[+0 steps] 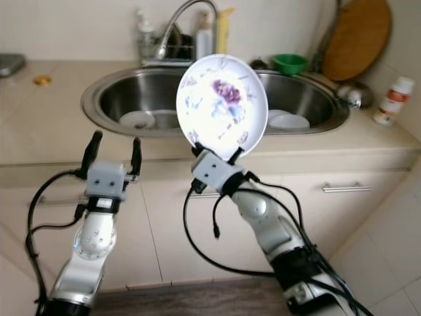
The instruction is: Kitchen organization
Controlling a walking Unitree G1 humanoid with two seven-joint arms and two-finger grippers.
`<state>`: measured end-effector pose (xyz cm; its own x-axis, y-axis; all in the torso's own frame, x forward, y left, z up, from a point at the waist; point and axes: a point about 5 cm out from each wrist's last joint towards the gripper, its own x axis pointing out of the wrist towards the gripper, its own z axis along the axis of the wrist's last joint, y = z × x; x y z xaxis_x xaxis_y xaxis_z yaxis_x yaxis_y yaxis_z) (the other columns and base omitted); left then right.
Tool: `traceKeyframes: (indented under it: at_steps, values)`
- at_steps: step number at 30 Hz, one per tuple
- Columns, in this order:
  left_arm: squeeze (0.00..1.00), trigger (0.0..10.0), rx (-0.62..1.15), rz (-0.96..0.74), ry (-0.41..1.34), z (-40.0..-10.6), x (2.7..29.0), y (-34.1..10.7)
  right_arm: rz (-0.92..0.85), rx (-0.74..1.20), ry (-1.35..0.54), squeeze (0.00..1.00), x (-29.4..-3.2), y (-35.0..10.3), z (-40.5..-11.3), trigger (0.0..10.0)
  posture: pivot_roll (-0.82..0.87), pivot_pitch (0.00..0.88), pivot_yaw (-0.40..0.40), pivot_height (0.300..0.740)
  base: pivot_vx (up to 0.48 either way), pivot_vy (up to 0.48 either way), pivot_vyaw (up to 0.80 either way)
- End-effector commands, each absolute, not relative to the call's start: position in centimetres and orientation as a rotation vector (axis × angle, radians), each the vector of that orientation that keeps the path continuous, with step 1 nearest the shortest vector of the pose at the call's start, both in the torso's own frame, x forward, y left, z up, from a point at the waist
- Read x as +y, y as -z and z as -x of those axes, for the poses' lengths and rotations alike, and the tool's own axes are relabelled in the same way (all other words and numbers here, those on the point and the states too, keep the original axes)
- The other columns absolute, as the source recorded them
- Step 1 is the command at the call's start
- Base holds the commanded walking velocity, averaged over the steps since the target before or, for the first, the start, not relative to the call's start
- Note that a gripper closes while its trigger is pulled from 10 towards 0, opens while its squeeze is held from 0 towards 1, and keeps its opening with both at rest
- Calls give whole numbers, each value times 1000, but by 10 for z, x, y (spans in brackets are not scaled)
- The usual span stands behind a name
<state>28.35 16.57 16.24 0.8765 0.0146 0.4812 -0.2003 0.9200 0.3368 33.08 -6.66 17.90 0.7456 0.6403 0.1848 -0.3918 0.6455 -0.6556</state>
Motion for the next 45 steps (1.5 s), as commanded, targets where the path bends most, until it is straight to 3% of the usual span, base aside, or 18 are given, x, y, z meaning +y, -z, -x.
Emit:
traceKeyframes:
  at_steps: [1,8,20,25,45]
  values:
    - [0,10000,-512,-380,-101,-284,159,-166,611,-448,-560,0,-76,-187,-336,0,66,0,-56,740,0,0,0]
    - [0,10000,-510,-380,-95,-284,158,-166,593,-452,-535,0,-77,-189,-338,0,67,0,-54,740,0,0,0]
    - [0,10000,-506,-380,-87,-285,157,-165,585,-455,-518,0,-78,-188,-340,0,67,0,-52,740,266,0,0]
    - [0,10000,-505,-379,-84,-285,157,-165,571,-457,-511,0,-78,-188,-340,0,67,0,-50,740,289,0,800]
    - [0,10000,-500,-379,-68,-286,154,-163,490,-437,-459,0,-90,-198,-352,0,69,0,-50,740,289,0,0]
